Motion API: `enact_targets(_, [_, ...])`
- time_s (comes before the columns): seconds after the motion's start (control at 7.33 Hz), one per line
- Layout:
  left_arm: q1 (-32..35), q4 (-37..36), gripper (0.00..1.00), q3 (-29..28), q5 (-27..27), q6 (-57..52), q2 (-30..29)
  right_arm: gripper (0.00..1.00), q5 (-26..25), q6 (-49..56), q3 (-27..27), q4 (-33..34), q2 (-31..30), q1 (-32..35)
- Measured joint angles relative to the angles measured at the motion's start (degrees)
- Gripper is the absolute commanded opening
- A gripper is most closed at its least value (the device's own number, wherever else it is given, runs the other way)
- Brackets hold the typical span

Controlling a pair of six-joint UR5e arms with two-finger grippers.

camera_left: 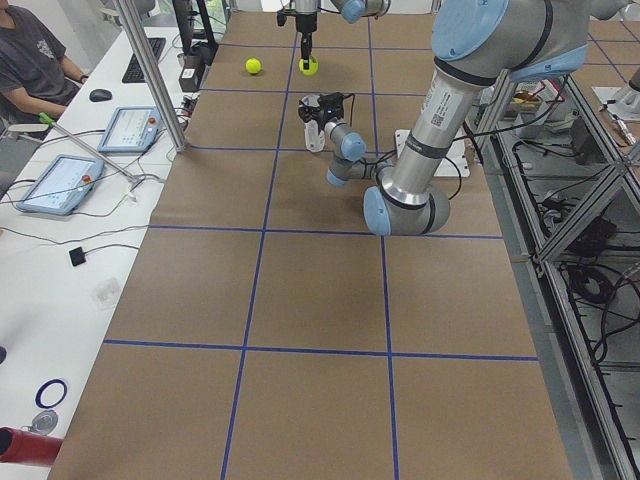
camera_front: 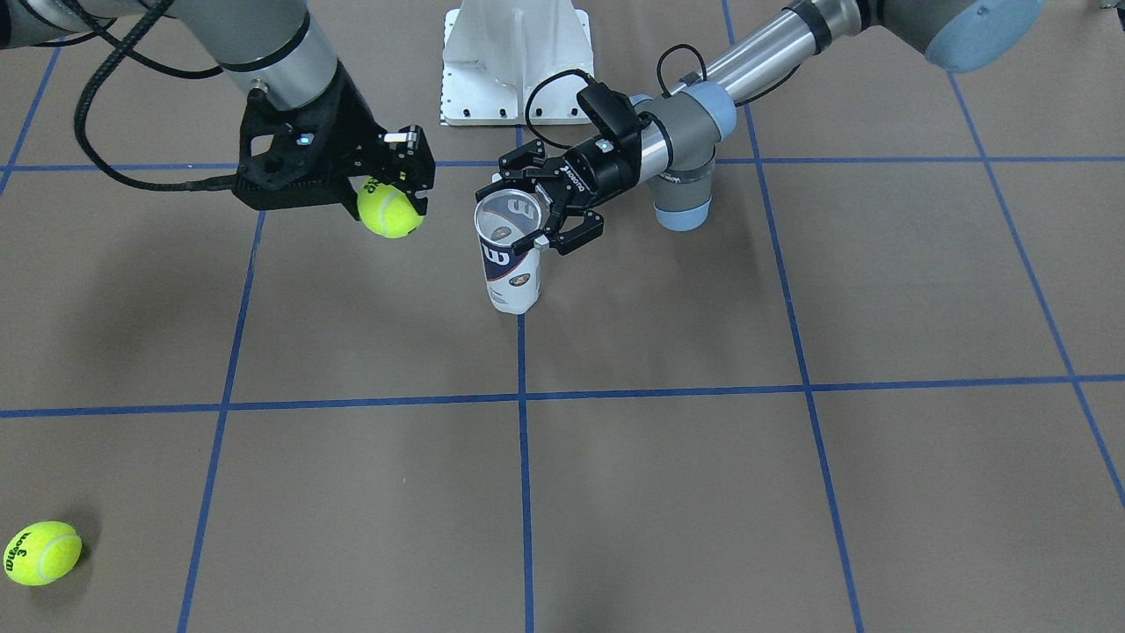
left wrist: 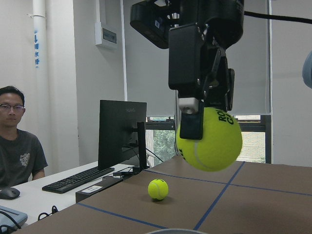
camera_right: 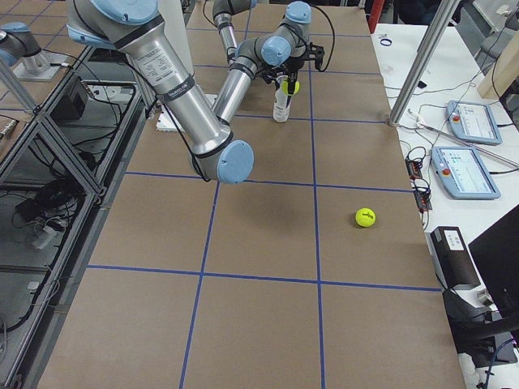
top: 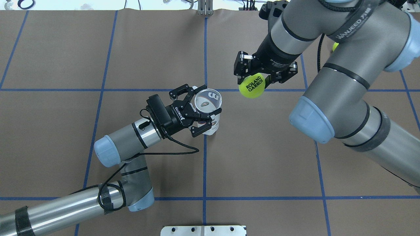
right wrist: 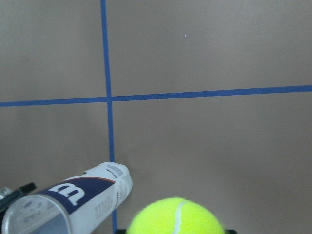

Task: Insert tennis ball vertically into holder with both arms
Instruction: 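Carry the ball with the right gripper over the tube's open top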

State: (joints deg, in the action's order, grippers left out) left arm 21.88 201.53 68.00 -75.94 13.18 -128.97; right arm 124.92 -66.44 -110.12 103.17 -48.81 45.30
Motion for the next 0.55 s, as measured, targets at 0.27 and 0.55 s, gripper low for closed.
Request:
enact_targets(0.27, [-0.06, 0.00, 0.84, -0.05, 0.00, 0.00, 0.03, 0.00, -1.79, -3.67, 1.89, 0.01, 3.67, -2.41])
enact_targets(0.55, [-0.11, 0.02, 0.84, -0.06, 0.00, 0.06, 0.03, 0.00, -3.32, -4.47, 2.91, 0.01, 5.00, -4.17])
